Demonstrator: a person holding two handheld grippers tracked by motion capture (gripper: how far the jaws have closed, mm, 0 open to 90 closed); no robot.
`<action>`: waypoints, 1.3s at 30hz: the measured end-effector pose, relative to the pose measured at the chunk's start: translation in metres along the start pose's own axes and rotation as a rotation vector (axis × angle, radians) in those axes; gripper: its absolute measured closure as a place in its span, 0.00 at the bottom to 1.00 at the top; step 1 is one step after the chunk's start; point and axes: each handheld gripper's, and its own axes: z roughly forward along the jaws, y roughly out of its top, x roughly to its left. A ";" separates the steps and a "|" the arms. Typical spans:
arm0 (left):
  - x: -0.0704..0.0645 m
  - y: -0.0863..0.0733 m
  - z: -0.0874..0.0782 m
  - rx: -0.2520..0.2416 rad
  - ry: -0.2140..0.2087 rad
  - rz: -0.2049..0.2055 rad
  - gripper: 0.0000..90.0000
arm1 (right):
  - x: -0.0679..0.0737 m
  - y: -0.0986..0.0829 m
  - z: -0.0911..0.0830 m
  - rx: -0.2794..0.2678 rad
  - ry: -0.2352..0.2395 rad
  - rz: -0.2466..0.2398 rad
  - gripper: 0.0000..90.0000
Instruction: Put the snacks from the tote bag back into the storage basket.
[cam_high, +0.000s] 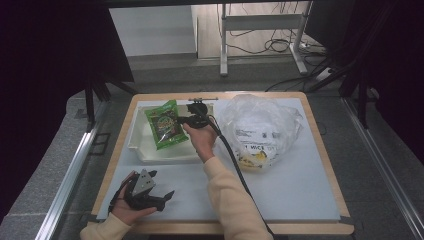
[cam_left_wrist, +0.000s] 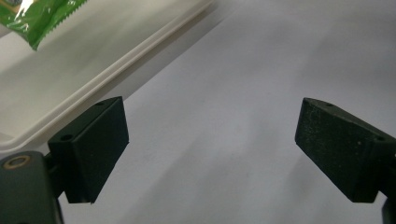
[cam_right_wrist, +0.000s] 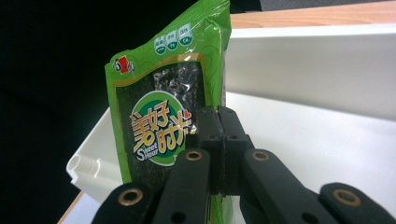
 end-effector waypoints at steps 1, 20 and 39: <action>0.000 0.000 0.000 0.000 0.000 0.001 0.11 | 0.000 -0.001 0.002 0.001 -0.001 0.003 1.00; 0.001 0.000 -0.001 -0.006 -0.002 -0.003 0.11 | 0.001 -0.012 0.029 0.018 -0.041 0.038 0.99; 0.001 0.000 -0.001 -0.002 0.000 0.000 0.11 | 0.003 -0.017 0.035 0.109 -0.017 -0.025 0.54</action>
